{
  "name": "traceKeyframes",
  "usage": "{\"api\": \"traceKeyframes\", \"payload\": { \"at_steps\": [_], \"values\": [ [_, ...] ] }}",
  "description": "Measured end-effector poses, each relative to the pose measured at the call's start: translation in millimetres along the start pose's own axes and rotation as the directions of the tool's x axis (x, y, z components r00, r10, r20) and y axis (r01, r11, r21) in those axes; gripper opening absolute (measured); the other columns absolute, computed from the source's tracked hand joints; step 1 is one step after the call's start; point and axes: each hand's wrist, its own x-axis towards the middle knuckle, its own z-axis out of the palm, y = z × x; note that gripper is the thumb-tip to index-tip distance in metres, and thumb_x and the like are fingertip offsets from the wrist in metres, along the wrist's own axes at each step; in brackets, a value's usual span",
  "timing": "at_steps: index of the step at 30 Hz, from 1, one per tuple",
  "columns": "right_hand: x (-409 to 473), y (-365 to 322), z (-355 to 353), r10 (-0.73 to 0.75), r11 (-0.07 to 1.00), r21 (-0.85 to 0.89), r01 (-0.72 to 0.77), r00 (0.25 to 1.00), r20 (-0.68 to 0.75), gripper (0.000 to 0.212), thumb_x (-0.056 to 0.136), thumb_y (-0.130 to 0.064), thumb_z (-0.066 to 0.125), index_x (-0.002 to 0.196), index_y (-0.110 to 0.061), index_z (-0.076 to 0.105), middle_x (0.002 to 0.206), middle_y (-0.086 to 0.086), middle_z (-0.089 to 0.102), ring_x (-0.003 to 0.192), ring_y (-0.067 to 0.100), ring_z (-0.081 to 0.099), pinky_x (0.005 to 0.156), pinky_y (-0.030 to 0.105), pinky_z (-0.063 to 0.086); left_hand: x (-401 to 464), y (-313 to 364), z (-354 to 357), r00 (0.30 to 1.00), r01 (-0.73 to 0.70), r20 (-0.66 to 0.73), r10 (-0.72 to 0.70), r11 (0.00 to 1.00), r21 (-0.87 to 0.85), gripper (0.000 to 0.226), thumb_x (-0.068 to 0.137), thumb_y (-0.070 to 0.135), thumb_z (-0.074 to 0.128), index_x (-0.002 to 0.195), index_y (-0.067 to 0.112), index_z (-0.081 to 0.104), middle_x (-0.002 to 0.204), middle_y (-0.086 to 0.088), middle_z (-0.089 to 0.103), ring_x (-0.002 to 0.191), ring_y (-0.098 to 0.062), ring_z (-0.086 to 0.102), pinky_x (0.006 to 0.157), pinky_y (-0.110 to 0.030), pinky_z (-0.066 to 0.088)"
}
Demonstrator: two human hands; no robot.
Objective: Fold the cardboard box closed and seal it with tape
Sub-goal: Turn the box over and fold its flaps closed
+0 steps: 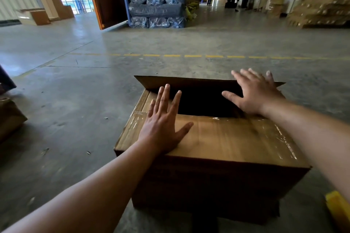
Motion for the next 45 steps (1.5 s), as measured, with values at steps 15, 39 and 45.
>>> {"api": "traceKeyframes", "payload": {
  "at_steps": [15, 39, 45],
  "values": [
    [-62.9, -7.5, 60.2, -0.092, 0.982, 0.186, 0.017, 0.912, 0.399, 0.084, 0.08, -0.079, 0.016, 0.152, -0.037, 0.005, 0.161, -0.008, -0.004, 0.147, 0.011, -0.003, 0.119, 0.038, 0.001, 17.5, -3.5, 1.6, 0.813, 0.044, 0.572, -0.108, 0.991, 0.124, 0.092, 0.081, 0.087, 0.012, 0.157, 0.039, -0.004, 0.165, 0.008, -0.013, 0.151, -0.012, -0.012, 0.123, -0.046, -0.001],
    [-116.8, 69.7, 38.4, 0.238, 0.865, 0.321, -0.386, 0.878, 0.415, 0.097, 0.068, -0.085, 0.038, 0.15, -0.034, 0.025, 0.16, -0.01, 0.009, 0.146, 0.016, 0.015, 0.117, 0.038, 0.016, -22.8, -47.0, -46.2, 0.76, 0.422, 0.515, -0.397, 0.904, 0.074, 0.102, 0.071, 0.088, 0.035, 0.157, 0.037, 0.014, 0.166, 0.013, 0.002, 0.15, -0.023, 0.021, 0.118, -0.04, 0.022],
    [-126.8, 64.1, 57.4, 0.266, 0.866, 0.346, -0.362, 0.918, 0.294, 0.091, 0.073, -0.081, 0.039, 0.149, -0.034, 0.026, 0.16, -0.014, 0.007, 0.144, 0.017, 0.021, 0.113, 0.041, 0.024, -35.4, -49.6, -28.4, 0.835, 0.384, 0.41, -0.366, 0.922, 0.039, 0.1, 0.075, 0.088, 0.037, 0.157, 0.038, 0.014, 0.166, 0.013, 0.001, 0.149, -0.022, 0.024, 0.116, -0.04, 0.027]
  ]
}}
